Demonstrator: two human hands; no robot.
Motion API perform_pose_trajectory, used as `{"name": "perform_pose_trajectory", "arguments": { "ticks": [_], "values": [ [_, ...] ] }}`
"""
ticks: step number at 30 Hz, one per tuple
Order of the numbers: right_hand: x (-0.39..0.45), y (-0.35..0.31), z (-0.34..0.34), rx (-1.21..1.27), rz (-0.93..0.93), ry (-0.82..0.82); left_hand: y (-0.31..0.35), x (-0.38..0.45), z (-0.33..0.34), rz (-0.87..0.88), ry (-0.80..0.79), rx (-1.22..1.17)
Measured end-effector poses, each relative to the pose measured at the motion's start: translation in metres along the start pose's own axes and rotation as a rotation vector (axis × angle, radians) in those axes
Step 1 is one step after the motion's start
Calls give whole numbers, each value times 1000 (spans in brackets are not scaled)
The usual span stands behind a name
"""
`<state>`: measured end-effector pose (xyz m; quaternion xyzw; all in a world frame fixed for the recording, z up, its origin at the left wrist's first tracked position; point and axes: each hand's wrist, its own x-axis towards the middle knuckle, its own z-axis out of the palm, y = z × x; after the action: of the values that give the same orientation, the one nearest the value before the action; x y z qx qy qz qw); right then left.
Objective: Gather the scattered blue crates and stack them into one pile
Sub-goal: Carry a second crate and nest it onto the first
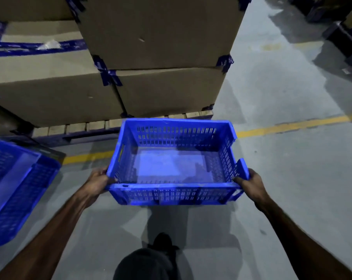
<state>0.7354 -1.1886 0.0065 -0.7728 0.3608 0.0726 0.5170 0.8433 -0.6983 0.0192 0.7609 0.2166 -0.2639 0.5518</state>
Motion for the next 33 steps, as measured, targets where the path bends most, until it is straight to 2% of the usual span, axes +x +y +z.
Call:
{"name": "perform_pose_trajectory", "arguments": {
  "ticks": [6,16,24,33],
  "values": [
    [80,52,29,55,-165,64,-44,70,38,106,43,-32],
    [144,119,69,170,-368,94,-105,134,70,285,86,-87],
    [161,136,78,236,-433,125,-122,148,86,418,158,-259],
    [141,162,75,282,-503,55,-159,132,121,376,308,-638]
  ]
}}
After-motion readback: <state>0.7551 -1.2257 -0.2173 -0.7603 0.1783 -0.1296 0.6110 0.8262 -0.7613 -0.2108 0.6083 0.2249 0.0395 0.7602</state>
